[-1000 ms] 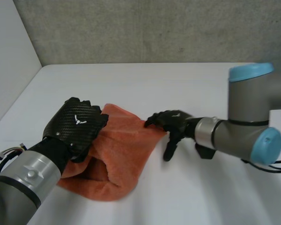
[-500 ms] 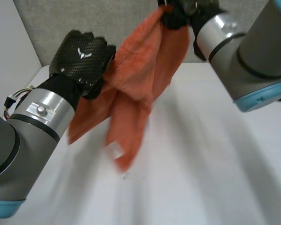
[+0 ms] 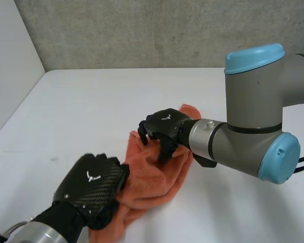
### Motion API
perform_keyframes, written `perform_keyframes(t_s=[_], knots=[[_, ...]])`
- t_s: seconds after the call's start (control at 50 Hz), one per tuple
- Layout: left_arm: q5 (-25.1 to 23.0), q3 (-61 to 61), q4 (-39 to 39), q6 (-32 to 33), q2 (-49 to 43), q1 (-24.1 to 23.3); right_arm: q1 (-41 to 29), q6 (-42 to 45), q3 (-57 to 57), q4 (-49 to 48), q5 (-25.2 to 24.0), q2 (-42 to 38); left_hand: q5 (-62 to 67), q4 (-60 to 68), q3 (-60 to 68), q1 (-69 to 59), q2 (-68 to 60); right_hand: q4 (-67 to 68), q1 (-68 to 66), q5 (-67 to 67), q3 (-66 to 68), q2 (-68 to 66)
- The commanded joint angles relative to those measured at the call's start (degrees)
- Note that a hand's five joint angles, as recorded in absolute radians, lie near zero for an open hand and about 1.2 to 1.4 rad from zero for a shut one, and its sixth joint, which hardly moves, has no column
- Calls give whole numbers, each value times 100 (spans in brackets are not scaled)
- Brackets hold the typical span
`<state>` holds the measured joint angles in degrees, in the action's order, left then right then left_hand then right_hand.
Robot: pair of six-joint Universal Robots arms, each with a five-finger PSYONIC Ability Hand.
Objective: Fold the laundry
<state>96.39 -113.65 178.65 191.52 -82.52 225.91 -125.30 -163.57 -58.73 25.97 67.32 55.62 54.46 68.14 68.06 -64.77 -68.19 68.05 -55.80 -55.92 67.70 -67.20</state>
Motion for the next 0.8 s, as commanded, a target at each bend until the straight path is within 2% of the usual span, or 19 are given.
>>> perform_keyframes(t_s=[0.02, 0.1, 0.18, 0.28, 0.36, 0.48, 0.58, 0.68, 0.8], knots=[[-305, 536, -533, -502, 52, 93, 285, -296, 72, -196, 44, 133, -2413, -2782, -2773, 2444, 2786, -5440, 4215, 5227, -5405, 5355], [-393, 835, -437, -502, 17, 278, 699, -884, -103, -582, 89, 457, -3119, -3487, -3478, 3150, 3492, -5545, 4319, 5331, -5509, 5459], [-586, 1160, -138, -502, -71, 603, 1094, -1299, -349, -952, 71, 704, -3204, -3572, -3564, 3235, 3577, -5545, 4319, 5331, -5509, 5459], [-1191, 1573, 520, -502, -736, 1226, 1376, -1353, -429, -1199, -16, 722, -3254, -3623, -3614, 3285, 3627, -5511, 4286, 5297, -5476, 5425], [-1648, 1941, 723, -484, -1413, 1481, 1482, -1247, -341, -1199, -25, 634, -3322, -3690, -3682, 3353, 3695, -5477, 4252, 5264, -5442, 5392], [-1913, 2523, 347, -265, -2363, 1649, 1500, -89, -148, -1199, -17, 90, -3591, -3959, -3951, 3622, 3964, -5461, 4235, 5247, -5425, 5375], [-1931, 2734, -14, 402, -2953, 1869, 1438, 1298, 10, -1199, -8, -297, -3910, -4278, -4270, 3941, 4283, -5461, 4235, 5247, -5425, 5375], [-1931, 2778, -14, 1272, -3339, 2114, 1430, 1758, 63, -1208, 10, -517, -3995, -4363, -4354, 4026, 4368, -5461, 4235, 5247, -5425, 5375], [-1940, 2866, -14, 1537, -3718, 2194, 1438, 1785, 195, -1190, 54, -842, -3928, -4296, -4288, 3959, 4301, -5461, 4235, 5247, -5425, 5375]])
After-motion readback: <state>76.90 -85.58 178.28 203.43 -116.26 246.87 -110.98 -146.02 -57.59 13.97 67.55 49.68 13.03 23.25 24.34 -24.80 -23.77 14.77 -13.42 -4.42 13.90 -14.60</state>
